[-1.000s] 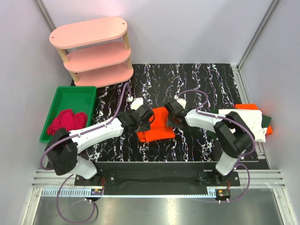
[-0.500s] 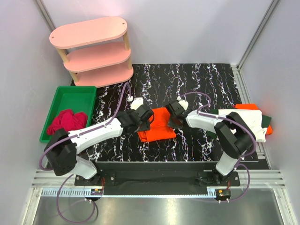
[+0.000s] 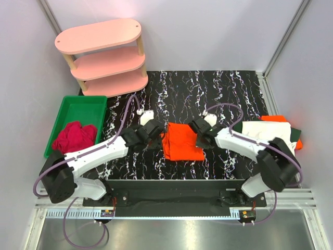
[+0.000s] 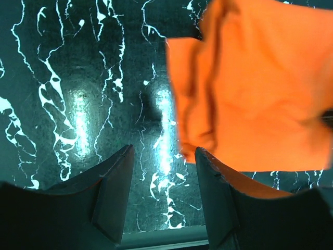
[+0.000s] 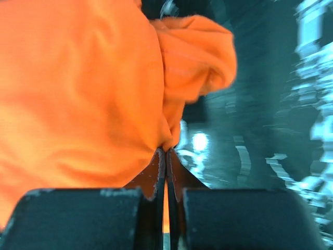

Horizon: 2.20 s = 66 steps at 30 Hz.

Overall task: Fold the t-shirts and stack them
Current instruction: Put the neatly folded tshirt into the corner of the board with the right arm

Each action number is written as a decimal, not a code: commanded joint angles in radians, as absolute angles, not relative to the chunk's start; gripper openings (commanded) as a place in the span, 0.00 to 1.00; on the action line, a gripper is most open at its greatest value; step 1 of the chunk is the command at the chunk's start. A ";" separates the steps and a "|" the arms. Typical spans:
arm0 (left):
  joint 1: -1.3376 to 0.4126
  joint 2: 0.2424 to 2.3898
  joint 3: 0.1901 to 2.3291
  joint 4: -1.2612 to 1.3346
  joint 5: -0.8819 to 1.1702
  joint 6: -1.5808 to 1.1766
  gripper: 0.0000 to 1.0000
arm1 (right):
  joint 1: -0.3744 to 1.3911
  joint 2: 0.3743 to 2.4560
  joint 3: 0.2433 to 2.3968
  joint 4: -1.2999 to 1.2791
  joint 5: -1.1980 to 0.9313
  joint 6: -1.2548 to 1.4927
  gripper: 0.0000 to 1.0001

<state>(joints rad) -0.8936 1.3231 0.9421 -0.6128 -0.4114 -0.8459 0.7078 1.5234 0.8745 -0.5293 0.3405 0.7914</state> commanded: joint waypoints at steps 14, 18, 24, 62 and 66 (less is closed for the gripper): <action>-0.907 1.192 0.877 -0.614 -0.419 -0.842 0.55 | 0.687 1.456 1.247 -0.756 0.724 0.508 0.00; -0.907 1.204 0.888 -0.614 -0.413 -0.825 0.55 | 0.623 1.431 1.244 -0.764 0.738 0.503 0.00; -0.907 1.246 0.913 -0.611 -0.399 -0.799 0.55 | 0.517 1.352 1.241 -0.773 0.767 0.473 0.00; -0.907 1.281 0.904 -0.580 -0.348 -0.723 0.56 | 0.100 1.249 1.201 -0.850 0.847 0.425 0.00; -0.907 1.290 0.904 -0.565 -0.334 -0.713 0.56 | 0.066 1.226 1.172 -0.868 0.865 0.442 0.00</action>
